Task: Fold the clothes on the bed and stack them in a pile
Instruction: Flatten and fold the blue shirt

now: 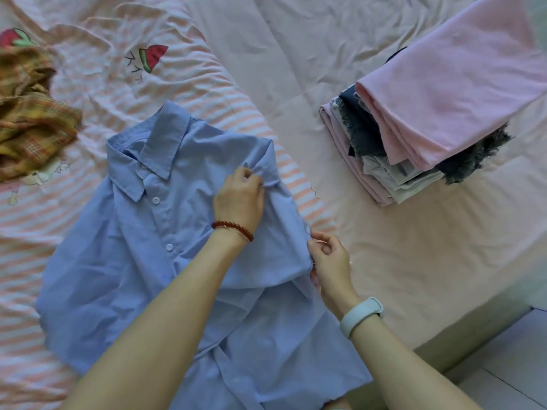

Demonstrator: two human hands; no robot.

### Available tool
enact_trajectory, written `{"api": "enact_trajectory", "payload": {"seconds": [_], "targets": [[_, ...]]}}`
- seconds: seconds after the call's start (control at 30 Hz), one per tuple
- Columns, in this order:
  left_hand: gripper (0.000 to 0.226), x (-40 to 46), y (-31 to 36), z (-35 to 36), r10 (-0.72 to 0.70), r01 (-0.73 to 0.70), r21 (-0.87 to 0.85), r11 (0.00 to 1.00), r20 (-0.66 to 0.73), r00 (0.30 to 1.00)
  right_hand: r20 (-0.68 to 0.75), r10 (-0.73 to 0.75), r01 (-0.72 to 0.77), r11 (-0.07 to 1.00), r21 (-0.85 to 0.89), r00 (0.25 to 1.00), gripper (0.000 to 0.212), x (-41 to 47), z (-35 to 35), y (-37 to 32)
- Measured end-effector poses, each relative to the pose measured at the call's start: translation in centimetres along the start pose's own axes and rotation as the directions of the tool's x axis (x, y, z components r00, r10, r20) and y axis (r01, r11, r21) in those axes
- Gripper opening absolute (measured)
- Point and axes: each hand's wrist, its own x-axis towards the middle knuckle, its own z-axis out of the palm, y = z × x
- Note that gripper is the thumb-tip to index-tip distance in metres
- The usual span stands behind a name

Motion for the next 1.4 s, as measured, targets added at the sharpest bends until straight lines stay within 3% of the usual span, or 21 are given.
{"api": "enact_trajectory", "payload": {"seconds": [0.07,0.17,0.23,0.3,0.33,0.4,0.47,0.57,0.67,0.73,0.83,0.9,0.97,1.03,1.1,1.13,1.17,1.2,1.27,1.33,1.4], "targets": [[0.013,1.3,-0.5,-1.5,-0.081,0.057,-0.321,0.945,-0.060,0.995,-0.044,-0.115,0.111,0.990,-0.085,0.992,0.014,-0.6,0.1,0.1],[0.021,3.0,-1.6,-4.2,-0.250,0.242,-0.741,0.626,0.103,0.963,-0.101,-0.203,0.194,0.977,-0.093,0.974,0.015,-1.6,0.1,0.5],[0.026,3.6,-2.3,-4.6,-0.357,0.391,-0.805,0.446,0.240,0.902,-0.127,-0.188,0.180,0.981,-0.066,0.974,0.012,-1.8,0.3,0.5],[0.029,4.0,-2.8,-4.4,-0.478,0.526,-0.778,0.343,0.337,0.811,-0.146,-0.146,0.145,0.989,-0.017,0.978,0.010,-1.6,0.6,0.2],[0.029,4.0,-3.0,-4.2,-0.519,0.563,-0.752,0.343,0.348,0.781,-0.128,-0.102,0.106,0.994,0.032,0.987,0.009,-1.5,0.7,0.1],[0.021,3.9,-3.3,-3.7,-0.523,0.526,-0.717,0.458,0.261,0.811,-0.041,-0.019,0.023,0.996,0.088,0.999,0.012,-1.2,0.7,0.1],[0.018,4.0,-3.1,-3.2,-0.433,0.407,-0.680,0.610,0.144,0.890,0.024,0.013,-0.014,0.998,0.056,1.000,0.015,-1.1,0.5,0.5],[0.036,5.2,-1.6,-2.7,-0.232,0.232,-0.499,0.835,0.063,0.971,0.017,-0.036,0.036,0.999,-0.037,0.999,0.008,-1.6,0.4,1.0],[0.048,6.9,1.0,-2.8,-0.057,0.097,-0.154,0.983,0.245,0.968,0.018,-0.081,0.082,0.991,-0.110,0.997,0.011,-2.2,0.2,1.4],[0.041,7.5,2.1,-2.6,0.027,-0.114,0.188,0.976,0.410,0.912,0.024,-0.110,0.113,0.986,-0.125,0.994,0.006,-2.5,0.2,1.6],[0.020,7.5,3.1,-3.2,0.101,-0.259,0.361,0.896,0.403,0.910,0.027,-0.167,0.169,0.971,-0.170,0.986,0.010,-2.7,0.0,1.6],[0.014,7.8,3.0,-4.0,0.135,-0.224,0.333,0.916,0.269,0.954,0.024,-0.198,0.199,0.963,-0.179,0.980,0.015,-2.7,-0.1,1.6],[0.025,8.5,2.9,-4.9,0.072,-0.113,0.195,0.974,0.205,0.976,0.028,-0.208,0.210,0.961,-0.178,0.978,0.018,-2.7,-0.1,1.8],[0.030,9.3,2.7,-5.5,-0.106,0.153,-0.222,0.963,0.210,0.972,0.023,-0.223,0.224,0.960,-0.170,0.975,0.020,-2.8,-0.1,1.9],[0.019,9.7,2.6,-6.1,-0.315,0.437,-0.635,0.637,0.303,0.899,-0.017,-0.222,0.219,0.968,-0.120,0.975,0.021,-2.7,0.0,1.6],[0.012,9.7,2.3,-6.4,-0.356,0.502,-0.712,0.491,0.363,0.861,-0.038,-0.206,0.203,0.976,-0.075,0.978,0.021,-2.6,0.2,1.3],[0.011,9.6,1.7,-6.4,-0.367,0.542,-0.715,0.442,0.408,0.836,-0.054,-0.173,0.172,0.985,-0.017,0.983,0.021,-2.4,0.3,0.9],[0.015,9.4,0.8,-6.1,-0.368,0.565,-0.677,0.471,0.432,0.824,-0.059,-0.123,0.126,0.991,0.053,0.991,0.019,-2.1,0.3,0.6],[0.019,8.0,-1.6,-5.3,-0.376,0.533,-0.565,0.629,0.379,0.846,-0.034,-0.004,0.009,0.987,0.163,0.999,0.029,-1.6,0.1,0.2],[0.016,4.7,-4.3,-4.8,-0.359,0.404,-0.526,0.748,0.192,0.914,0.005,0.089,-0.088,0.971,0.221,0.996,0.045,-1.7,-0.1,0.3],[0.020,-0.7,-6.6,-4.9,-0.376,0.288,-0.552,0.782,-0.050,0.925,0.054,0.116,-0.127,0.953,0.275,0.992,0.046,-2.4,0.1,0.9]]}}
